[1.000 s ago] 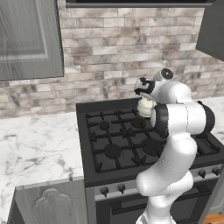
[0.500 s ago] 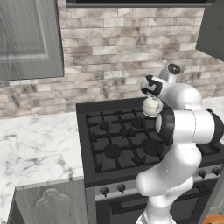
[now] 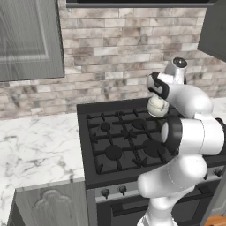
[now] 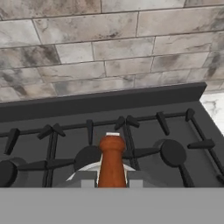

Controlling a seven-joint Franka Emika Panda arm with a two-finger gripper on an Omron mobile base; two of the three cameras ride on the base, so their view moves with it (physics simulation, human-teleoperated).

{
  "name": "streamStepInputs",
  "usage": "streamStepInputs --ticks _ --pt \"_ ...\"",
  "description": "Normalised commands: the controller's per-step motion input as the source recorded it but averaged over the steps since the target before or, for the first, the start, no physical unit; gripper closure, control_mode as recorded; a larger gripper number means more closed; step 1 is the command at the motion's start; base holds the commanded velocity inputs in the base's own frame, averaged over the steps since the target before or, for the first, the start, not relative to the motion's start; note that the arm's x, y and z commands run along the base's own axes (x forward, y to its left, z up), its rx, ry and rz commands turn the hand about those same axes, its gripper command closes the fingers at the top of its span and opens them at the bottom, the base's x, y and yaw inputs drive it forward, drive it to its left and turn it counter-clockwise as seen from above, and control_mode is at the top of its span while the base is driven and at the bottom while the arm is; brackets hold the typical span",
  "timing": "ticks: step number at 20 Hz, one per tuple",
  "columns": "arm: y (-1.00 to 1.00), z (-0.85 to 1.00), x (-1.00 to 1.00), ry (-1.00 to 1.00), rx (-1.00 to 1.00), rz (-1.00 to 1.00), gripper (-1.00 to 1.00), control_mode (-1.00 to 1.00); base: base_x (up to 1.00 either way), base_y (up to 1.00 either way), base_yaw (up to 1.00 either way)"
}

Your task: The kettle is done boiling. Turn off the stove, then wait for 300 timesteps before moving the kettle to the dining table.

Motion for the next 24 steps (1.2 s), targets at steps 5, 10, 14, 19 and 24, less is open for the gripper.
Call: streamStepInputs --ticks 5,10,14,19,24 --pt "-0.03 0.19 -0.4 0.02 0.01 -0.04 1.0 -1.0 0.0 0.0 0.0" --pt "-0.03 0.22 -0.45 0.01 0.01 -0.04 1.0 -1.0 0.0 0.0 0.0" --pt "-0.01 0.07 -0.27 0.0 0.0 -0.04 1.0 -1.0 0.0 0.0 0.0" --pt "0.0 0.0 0.0 0.0 0.0 -0.01 1.0 -1.0 0.0 0.0 0.0" --pt "0.0 0.0 0.0 0.0 0.0 0.0 1.0 1.0 -0.15 0.0 -0.02"
